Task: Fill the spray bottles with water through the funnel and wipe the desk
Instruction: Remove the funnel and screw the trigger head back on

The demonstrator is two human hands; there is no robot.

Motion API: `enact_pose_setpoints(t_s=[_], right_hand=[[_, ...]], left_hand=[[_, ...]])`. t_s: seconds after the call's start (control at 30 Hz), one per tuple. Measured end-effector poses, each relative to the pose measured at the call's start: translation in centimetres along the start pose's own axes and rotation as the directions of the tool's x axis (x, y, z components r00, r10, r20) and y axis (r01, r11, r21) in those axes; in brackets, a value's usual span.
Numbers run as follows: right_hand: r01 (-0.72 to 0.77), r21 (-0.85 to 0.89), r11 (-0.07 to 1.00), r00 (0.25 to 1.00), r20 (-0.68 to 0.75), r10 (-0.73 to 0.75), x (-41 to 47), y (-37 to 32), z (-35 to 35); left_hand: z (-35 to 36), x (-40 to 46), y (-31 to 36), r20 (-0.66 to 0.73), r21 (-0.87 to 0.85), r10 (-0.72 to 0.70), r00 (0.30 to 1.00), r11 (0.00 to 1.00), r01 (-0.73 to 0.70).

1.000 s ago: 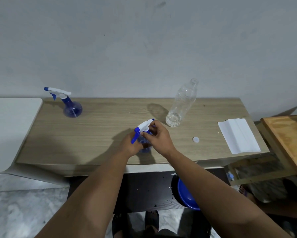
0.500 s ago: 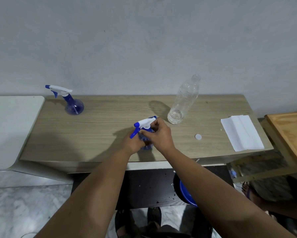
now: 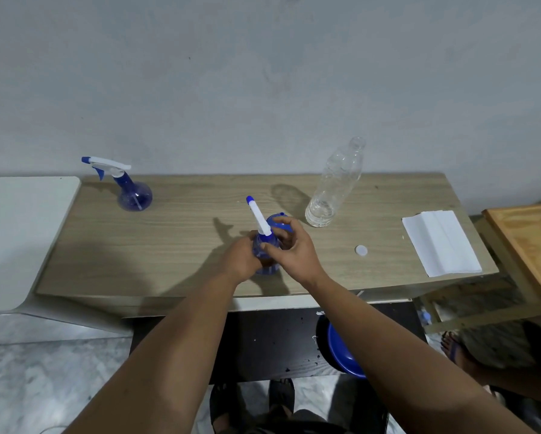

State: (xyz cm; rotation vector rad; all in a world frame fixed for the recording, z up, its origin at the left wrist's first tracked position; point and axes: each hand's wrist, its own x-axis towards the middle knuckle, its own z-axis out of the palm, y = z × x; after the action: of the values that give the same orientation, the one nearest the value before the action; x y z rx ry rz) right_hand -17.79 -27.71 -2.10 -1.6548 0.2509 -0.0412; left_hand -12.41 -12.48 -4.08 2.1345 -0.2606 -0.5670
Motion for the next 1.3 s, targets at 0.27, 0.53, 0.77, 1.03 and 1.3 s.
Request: enact_pose_setpoints(t_s=[0.27, 0.53, 0.77, 1.03, 1.3], right_hand=[[-0.002, -0.009, 1.0, 1.0, -0.027, 0.002, 0.1, -0.3, 0.2], [0.009, -0.148, 0.989, 0.998, -0.063, -0.019, 0.3, -0.6, 0.7], [-0.042, -0.203, 0.978, 0.988, -0.157, 0.01, 0.5, -1.4, 1.4], [0.033, -0.114, 0.993, 0.999, -0.033, -0.037, -0.4, -0.3, 0.3], [0.063, -0.108, 0.992, 0.995, -0.074, -0.071, -1.3, 0.0, 0.8]], left_hand=[[0.2, 0.3, -0.6, 0.011, -0.044, -0.005, 1.0, 0.999, 0.005], [0.5, 0.6, -1.0, -0.006, -0.074, -0.016, 1.0, 0.997, 0.015], [0.7, 0.4, -0.9, -0.008, 0.038, -0.013, 1.0, 0.999, 0.014], [0.6, 0.5, -1.2, 0.013, -0.11, 0.022, 1.0, 0.994, -0.021], [0.7, 0.7, -1.4, -0.022, 0.054, -0.01, 1.0, 0.998, 0.011]])
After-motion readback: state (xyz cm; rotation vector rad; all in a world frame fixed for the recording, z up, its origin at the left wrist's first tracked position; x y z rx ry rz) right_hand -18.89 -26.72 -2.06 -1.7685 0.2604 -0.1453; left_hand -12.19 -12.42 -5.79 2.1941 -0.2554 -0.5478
